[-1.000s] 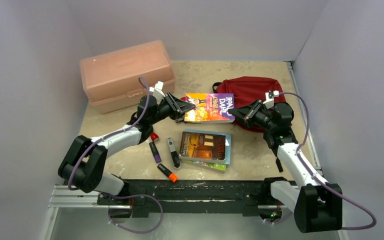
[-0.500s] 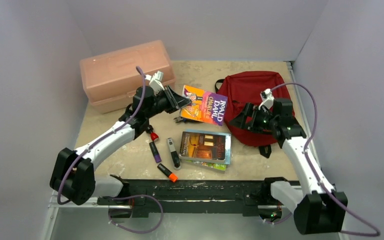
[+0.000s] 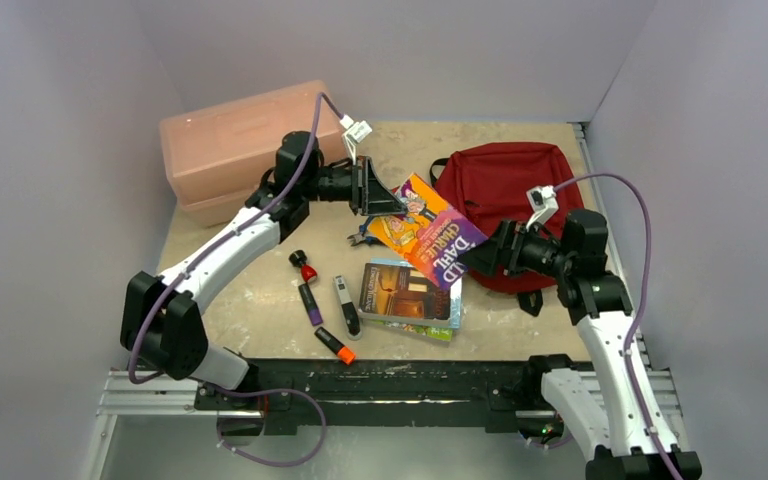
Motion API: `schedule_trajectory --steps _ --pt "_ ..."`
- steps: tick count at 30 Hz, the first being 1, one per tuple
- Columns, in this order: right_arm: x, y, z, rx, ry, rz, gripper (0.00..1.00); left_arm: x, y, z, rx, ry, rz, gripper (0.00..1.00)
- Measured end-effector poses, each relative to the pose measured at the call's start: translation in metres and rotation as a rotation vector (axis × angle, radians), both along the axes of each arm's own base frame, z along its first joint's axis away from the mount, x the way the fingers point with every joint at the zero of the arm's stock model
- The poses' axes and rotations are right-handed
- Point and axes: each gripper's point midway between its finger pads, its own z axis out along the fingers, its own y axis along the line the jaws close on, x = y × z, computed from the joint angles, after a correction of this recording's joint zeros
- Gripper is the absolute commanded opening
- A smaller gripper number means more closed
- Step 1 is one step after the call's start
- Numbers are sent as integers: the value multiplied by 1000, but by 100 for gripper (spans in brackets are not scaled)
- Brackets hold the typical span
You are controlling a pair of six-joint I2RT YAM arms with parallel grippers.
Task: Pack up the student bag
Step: Pick up the book from the center of the board.
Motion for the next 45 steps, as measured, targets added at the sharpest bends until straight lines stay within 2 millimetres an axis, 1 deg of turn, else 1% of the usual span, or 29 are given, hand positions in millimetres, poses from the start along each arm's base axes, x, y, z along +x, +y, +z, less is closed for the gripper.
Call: schedule_trajectory --steps 2,5,7,12,15,16,19,20,23,24,25,26,27,29,30,32,34,35,36,37,38,39,40,41,43,45 --pt "-5 0 7 -12 -24 14 98 -12 1 6 7 -37 -77 0" --pt "-16 2 21 -20 -78 65 89 -30 4 11 10 -68 -188 0" --pt "-27 8 30 -12 -117 121 86 -40 6 11 11 -69 -246 0" --pt "-63 28 45 61 -168 295 83 -57 7 9 6 -62 -337 0" --pt "-79 35 48 89 -169 369 77 -64 2 7 7 -56 -372 0" --pt "-84 38 48 96 -167 396 71 -67 -1 7 7 -52 -385 0" --pt "-95 48 41 106 -125 472 51 -73 -7 6 6 -52 -419 0" --pt "-97 50 38 105 -108 489 48 -76 -8 6 6 -49 -431 0" --pt "-98 53 30 103 -63 506 43 -82 -10 7 5 -48 -452 0" --pt "-97 54 28 102 -51 508 36 -82 -10 8 5 -51 -454 0" --pt "-97 54 25 100 -38 506 23 -82 -10 9 6 -55 -454 0" --pt "-97 54 24 99 -32 503 3 -82 -10 9 7 -57 -454 0" --pt "-96 53 22 95 -28 500 0 -82 -10 10 11 -57 -451 0" --pt "-93 53 20 82 -28 486 0 -81 -11 10 25 -43 -439 0" --pt "-91 53 18 78 -24 482 0 -80 -11 10 33 -33 -432 7" --pt "-87 52 16 62 -19 465 0 -76 -12 10 56 -22 -404 26" --pt "-80 49 15 30 -20 423 0 -66 -13 7 101 -15 -338 48" --pt "-76 47 15 9 -16 392 0 -57 -14 5 132 -30 -280 57" --pt "-68 41 13 -36 -5 327 0 -42 -14 2 178 -43 -187 64" --pt "-62 35 12 -74 4 260 0 -23 -9 -4 236 -63 -65 65" --pt "-56 27 12 -108 10 193 0 -12 -4 -6 274 -71 18 66" --pt "-47 13 14 -163 14 81 0 2 6 -9 321 -90 133 67" --pt "-41 2 18 -195 9 -3 0 11 16 -9 349 -110 223 67" --pt "-34 -13 25 -230 0 -113 0 17 27 -8 366 -134 304 67" --pt "-27 -47 45 -284 -40 -329 0 21 43 -3 369 -193 416 67" --pt "-28 -81 73 -307 -101 -527 0 17 43 2 354 -262 451 67"
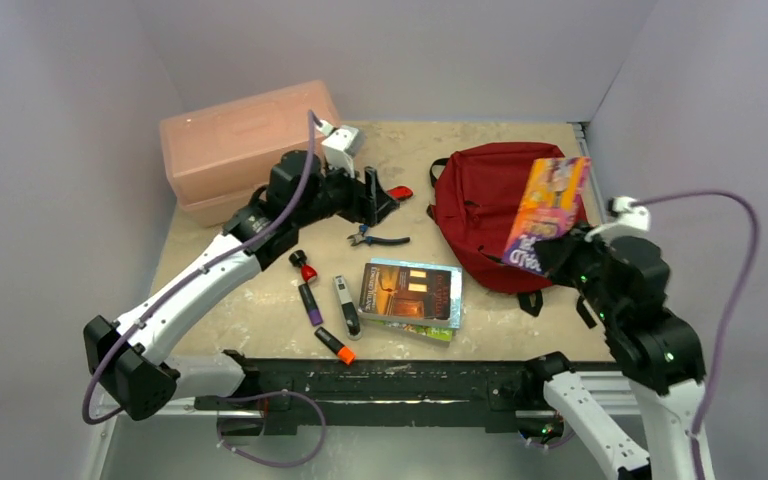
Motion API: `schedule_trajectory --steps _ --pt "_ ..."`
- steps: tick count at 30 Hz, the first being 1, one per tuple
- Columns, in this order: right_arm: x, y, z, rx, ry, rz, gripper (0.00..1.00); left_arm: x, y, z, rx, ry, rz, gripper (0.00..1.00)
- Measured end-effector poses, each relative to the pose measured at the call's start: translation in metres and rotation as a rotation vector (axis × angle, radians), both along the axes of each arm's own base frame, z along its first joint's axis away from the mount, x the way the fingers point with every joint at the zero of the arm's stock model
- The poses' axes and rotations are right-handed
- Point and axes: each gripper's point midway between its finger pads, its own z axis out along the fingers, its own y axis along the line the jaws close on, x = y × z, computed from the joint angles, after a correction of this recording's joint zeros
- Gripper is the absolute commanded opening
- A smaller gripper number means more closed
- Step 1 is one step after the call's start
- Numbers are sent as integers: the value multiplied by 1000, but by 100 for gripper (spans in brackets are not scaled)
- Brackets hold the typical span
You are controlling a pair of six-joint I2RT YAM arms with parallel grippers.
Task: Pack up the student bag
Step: Pick up the book from the center of the board, then place the book in the student bag.
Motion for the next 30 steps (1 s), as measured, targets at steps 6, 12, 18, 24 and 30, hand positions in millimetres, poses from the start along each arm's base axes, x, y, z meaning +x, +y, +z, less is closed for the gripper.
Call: schedule_trajectory --steps 6,12,18,24,30 --pt "-36 -60 72 9 -267 -270 0 -33 -87 -10 43 -223 -267 66" --pt "-66 -78 102 45 -380 -326 0 -44 -175 -86 133 -225 -487 65" --pt "-90 -85 128 84 -469 -327 0 -37 -253 -117 159 -226 -544 63" --pt "-106 -85 130 103 -486 -304 0 -40 -303 -119 125 -237 -560 62" --pt "-111 -85 125 108 -472 -299 0 -48 -327 -136 108 -192 -577 59"
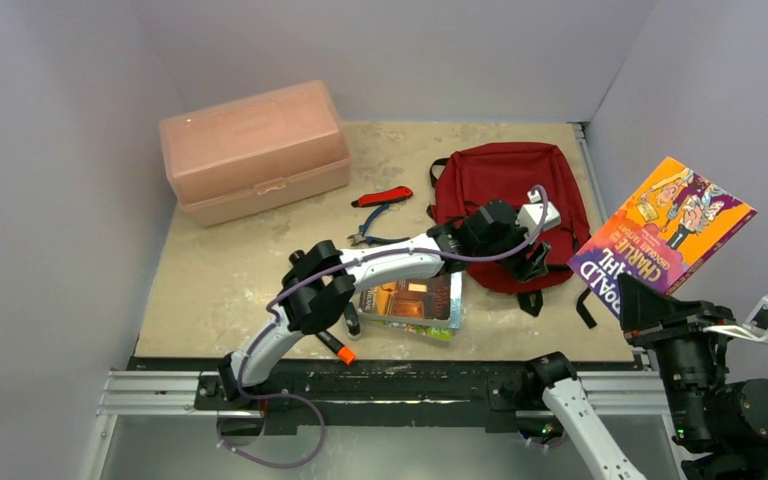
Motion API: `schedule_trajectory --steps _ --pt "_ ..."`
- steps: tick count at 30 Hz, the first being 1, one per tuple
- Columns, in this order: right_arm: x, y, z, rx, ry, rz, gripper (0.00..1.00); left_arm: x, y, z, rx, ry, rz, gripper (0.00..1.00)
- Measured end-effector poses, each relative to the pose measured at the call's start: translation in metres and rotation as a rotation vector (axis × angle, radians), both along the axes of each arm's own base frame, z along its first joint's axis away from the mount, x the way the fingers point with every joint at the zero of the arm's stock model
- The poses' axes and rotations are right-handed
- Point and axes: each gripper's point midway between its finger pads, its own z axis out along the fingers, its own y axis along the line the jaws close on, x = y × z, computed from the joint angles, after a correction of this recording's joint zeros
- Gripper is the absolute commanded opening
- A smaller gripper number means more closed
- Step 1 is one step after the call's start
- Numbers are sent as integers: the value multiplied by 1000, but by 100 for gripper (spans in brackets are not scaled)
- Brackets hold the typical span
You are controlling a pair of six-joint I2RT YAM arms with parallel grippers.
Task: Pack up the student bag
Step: Place the book in the student bag.
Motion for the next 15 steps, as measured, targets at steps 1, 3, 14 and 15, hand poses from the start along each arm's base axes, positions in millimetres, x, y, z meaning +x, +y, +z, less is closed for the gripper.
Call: schedule_trajectory --steps 1,3,14,15 --pt "-1 0 -1 0 2 1 0 0 -3 -5 3 9 1 58" --pt "-3 0 -3 4 7 5 0 2 -9 -15 11 28 4 57" --pt "-22 -3 3 28 -32 19 0 13 -16 -62 79 116 65 37" --pt "-23 -3 3 29 -32 19 0 14 -17 -62 75 134 73 34"
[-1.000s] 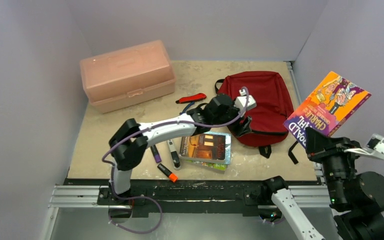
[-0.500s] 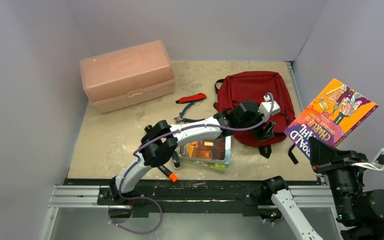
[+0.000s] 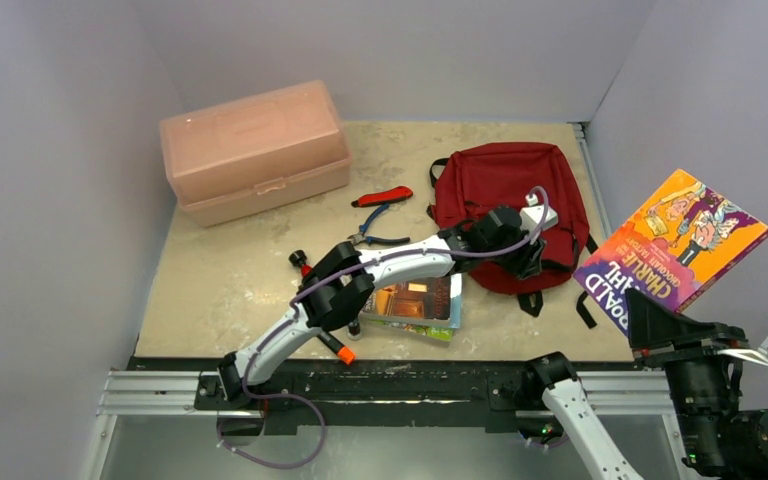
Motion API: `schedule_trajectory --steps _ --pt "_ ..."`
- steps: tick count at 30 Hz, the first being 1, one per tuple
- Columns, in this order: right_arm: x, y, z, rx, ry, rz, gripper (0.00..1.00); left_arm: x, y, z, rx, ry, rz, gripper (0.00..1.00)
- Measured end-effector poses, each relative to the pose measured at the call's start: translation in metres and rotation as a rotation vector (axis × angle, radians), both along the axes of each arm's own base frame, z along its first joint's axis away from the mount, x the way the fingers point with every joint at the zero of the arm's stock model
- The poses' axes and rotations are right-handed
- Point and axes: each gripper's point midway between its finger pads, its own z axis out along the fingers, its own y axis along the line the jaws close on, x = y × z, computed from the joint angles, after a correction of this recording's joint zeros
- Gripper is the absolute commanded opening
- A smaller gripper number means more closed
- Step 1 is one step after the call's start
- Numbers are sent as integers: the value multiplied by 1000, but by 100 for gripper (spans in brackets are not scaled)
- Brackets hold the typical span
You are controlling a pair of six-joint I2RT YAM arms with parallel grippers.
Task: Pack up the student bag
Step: Place the book in the student bag.
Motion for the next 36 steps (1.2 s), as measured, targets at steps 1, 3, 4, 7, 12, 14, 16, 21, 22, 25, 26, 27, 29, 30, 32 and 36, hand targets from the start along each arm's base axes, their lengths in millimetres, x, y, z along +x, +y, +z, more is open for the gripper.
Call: schedule_trajectory --steps 1,3,4,7,12,14,16,21,22,25,26,27,29,30,32,36 --pt "0 0 -1 1 5 1 0 2 -1 1 -6 13 9 32" --pt "0 0 -3 2 13 1 0 5 -2 3 -18 31 23 28" --pt "0 0 -5 3 18 2 0 8 -2 4 -25 43 33 27" --pt "-1 1 -6 7 24 3 0 13 -2 9 -51 86 54 28" --pt "0 2 -9 13 36 6 0 19 -3 24 -138 216 73 25" --pt "2 3 -12 15 43 8 0 21 -3 29 -163 256 75 15" --pt "3 4 -14 17 50 12 0 24 -2 32 -178 283 79 7" --pt "4 8 -16 19 59 33 0 26 0 34 -178 307 82 0" --pt "4 8 -16 20 60 34 0 25 0 33 -173 303 80 0" --pt "5 10 -19 17 70 40 0 28 1 33 -163 273 79 0" --pt "6 12 -21 15 77 48 0 29 2 32 -154 251 76 0" --pt "8 14 -25 12 89 57 0 30 4 31 -139 229 72 0" --pt "11 17 -34 6 124 71 0 34 7 34 -117 175 65 0" --pt "12 20 -42 4 152 81 0 37 8 39 -110 145 64 0" --pt "15 26 -59 7 214 106 0 42 10 54 -113 97 59 0" --pt "23 45 -100 59 369 169 0 56 18 97 -161 4 58 0"
